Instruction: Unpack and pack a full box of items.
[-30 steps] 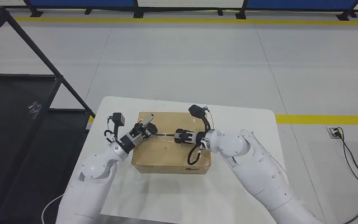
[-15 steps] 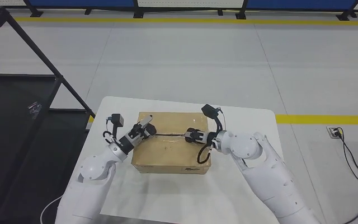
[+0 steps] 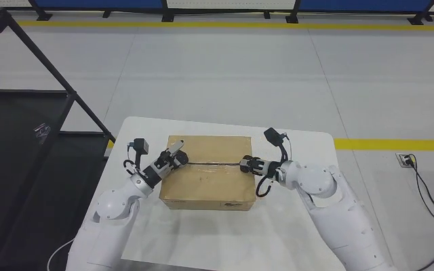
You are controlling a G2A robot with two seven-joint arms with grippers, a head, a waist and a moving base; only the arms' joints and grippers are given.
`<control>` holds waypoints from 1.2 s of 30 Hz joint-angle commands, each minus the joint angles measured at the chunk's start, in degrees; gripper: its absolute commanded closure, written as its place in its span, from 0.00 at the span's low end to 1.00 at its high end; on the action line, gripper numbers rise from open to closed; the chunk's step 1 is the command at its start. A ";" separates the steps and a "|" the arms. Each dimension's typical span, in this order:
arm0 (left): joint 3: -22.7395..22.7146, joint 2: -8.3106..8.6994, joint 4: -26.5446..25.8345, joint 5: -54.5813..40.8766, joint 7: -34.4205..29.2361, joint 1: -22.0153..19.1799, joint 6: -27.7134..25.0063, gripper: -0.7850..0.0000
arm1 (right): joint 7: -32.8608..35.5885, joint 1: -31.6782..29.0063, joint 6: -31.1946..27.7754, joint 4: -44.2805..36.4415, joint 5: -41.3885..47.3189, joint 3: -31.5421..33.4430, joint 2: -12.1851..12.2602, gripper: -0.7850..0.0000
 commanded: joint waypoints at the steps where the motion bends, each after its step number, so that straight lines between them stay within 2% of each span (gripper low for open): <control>1: -0.29 0.07 -0.11 0.02 -0.06 0.19 0.00 0.00 | 0.20 -0.56 -0.09 -0.46 0.20 0.90 0.25 0.99; 11: -3.06 0.66 -0.92 0.14 0.34 1.82 -0.39 0.00 | 0.17 -4.73 -0.29 -5.60 1.09 5.66 1.59 1.00; 16: -6.08 1.18 -2.20 -0.25 1.36 3.82 -1.14 0.00 | -0.76 -5.37 -2.39 -8.09 2.08 3.26 1.33 1.00; 26: -11.64 2.14 -5.26 -1.44 2.58 9.23 -1.69 0.00 | -3.82 5.69 -2.87 3.89 4.50 -11.05 -2.45 1.00; 36: -13.26 2.43 -6.64 -2.49 2.99 11.75 -2.18 0.00 | -7.16 14.42 -3.39 15.66 8.72 -18.75 -6.51 1.00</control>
